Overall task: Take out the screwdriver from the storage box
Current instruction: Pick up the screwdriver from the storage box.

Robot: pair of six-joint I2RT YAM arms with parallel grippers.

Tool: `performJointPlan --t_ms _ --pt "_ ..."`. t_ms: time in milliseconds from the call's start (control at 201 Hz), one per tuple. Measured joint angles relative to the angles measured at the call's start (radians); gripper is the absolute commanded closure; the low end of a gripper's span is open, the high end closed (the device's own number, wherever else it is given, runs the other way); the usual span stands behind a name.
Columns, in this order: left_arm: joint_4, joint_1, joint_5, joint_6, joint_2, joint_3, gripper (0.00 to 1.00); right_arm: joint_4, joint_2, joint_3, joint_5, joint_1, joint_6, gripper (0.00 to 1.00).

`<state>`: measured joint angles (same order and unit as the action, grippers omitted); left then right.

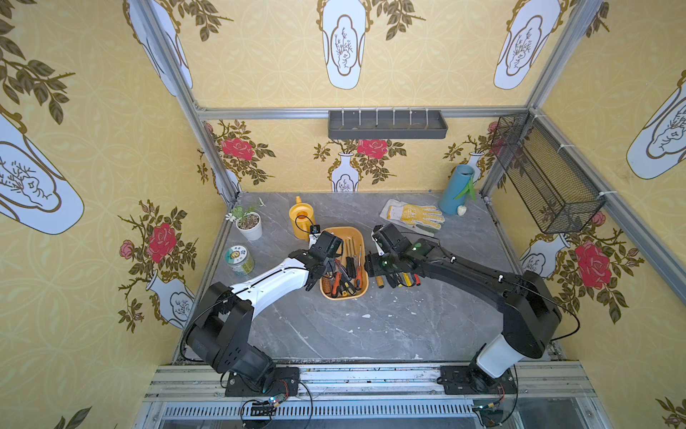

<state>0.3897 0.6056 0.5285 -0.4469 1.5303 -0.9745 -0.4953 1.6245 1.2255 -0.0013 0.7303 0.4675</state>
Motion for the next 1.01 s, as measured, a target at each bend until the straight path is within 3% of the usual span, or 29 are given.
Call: performJointPlan --t_ms 503,752,1006 --pt "0.000 0.000 -0.010 -0.016 -0.004 -0.001 1.00 0.180 0.073 -0.017 -0.171 0.088 0.124 0.39" --pt "0.000 0.001 -0.028 -0.025 -0.008 -0.002 1.00 0.258 0.142 -0.033 -0.235 0.097 0.209 0.51" --pt "0.000 0.002 -0.039 -0.032 -0.008 -0.005 1.00 0.343 0.208 -0.038 -0.285 0.102 0.291 0.54"
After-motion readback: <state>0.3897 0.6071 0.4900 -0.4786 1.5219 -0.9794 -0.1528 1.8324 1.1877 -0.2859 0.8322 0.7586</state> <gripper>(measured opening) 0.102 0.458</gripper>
